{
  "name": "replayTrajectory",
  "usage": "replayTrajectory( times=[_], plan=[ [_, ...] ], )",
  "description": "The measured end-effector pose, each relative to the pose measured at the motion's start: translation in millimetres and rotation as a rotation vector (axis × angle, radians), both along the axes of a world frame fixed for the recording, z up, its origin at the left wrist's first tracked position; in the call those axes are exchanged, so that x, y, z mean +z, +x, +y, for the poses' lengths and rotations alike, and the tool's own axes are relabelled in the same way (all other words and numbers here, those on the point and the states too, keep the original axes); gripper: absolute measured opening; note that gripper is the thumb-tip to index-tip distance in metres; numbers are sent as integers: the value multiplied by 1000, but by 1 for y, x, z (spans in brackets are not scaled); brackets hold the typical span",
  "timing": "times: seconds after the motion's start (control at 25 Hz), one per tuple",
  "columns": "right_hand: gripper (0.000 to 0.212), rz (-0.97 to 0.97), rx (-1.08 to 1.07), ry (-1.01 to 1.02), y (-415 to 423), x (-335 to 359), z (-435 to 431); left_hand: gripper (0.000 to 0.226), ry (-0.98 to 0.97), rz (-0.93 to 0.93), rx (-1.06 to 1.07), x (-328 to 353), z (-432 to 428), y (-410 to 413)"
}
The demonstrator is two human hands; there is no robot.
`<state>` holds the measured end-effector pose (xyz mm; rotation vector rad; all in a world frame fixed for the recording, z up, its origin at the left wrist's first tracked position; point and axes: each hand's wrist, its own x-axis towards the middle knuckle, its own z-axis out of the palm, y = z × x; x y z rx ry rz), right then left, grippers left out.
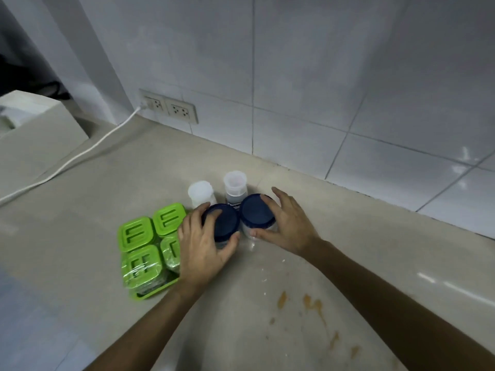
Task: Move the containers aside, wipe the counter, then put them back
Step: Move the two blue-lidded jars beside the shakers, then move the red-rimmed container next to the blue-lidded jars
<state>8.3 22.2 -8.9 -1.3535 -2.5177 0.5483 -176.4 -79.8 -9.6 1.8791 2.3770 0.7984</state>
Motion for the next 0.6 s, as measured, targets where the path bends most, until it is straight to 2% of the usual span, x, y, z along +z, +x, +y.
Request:
replayTrajectory(
  times=[0.08, 0.16, 0.24, 0.32, 0.4, 0.48, 0.6],
  plan=[
    [75, 111, -94, -14, 30, -6, -15, 39, 90, -64, -90, -3, -16, 31],
    [60, 212, -208, -5, 74, -17, -40, 27, 99, -224, -239, -7, -30, 78],
    [49, 251, -288, 24, 124, -29, -65, 20, 65, -359, -384, -9, -34, 131],
    [43, 217, -399, 53, 194, -36, -79, 19, 33, -388, -519, -10, -23, 196],
    [40, 162, -575, 120, 289, -36, -85, 23, 8, -321, -640, -15, -1, 278],
    [37, 52, -708, 214, 376, -34, -84, 34, -40, -144, -721, -24, 25, 346],
    [47, -178, -742, 224, 442, -22, -70, 60, -312, 123, -773, -37, 55, 391]
  ],
)
